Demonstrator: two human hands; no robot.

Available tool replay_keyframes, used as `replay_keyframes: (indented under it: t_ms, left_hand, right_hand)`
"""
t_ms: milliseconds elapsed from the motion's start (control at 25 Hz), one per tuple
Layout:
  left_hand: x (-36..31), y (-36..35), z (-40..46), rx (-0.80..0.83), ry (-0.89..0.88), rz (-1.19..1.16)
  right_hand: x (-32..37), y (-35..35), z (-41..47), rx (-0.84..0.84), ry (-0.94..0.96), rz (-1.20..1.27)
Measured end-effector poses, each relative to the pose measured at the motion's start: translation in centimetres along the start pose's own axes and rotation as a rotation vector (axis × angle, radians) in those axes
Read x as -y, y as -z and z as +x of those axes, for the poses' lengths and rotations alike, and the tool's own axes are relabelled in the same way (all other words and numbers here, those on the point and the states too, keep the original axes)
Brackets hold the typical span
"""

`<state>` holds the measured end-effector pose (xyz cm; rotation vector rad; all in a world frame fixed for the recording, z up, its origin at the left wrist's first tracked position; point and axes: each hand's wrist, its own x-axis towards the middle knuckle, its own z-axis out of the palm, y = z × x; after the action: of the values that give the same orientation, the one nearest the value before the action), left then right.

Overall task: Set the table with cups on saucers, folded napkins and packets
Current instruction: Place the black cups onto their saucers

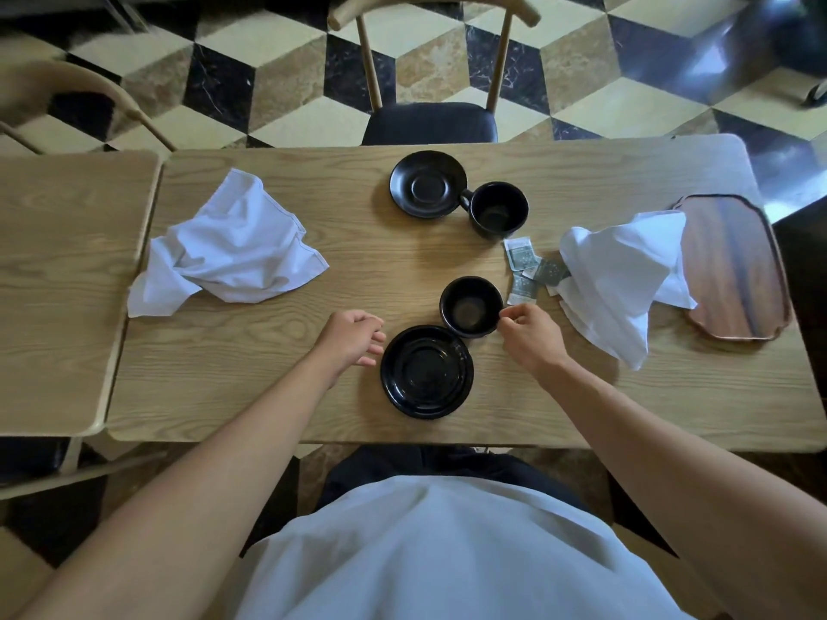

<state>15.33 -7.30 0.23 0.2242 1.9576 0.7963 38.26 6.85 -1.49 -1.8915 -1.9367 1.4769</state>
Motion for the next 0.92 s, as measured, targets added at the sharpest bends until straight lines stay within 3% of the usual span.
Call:
replay_keyframes:
  t_ms: [320,560,920]
  left_hand:
    - [-2.9,-5.5,1.4,0.043,-0.044,0.015]
    - [-4.2,-10.2,3.6,0.112,-0.008,-0.033]
    - [-4.5,-9.5,3.2,0.135,-0.003,-0.047]
  right_hand:
    - [-0.8,1.1,1.3,0.000,-0.001,0.009]
    - [-1.9,-0.6,2.5,0.134,-0.062,0.176]
    - [-0.6,-1.0,2.2,0.104,0.038,0.106]
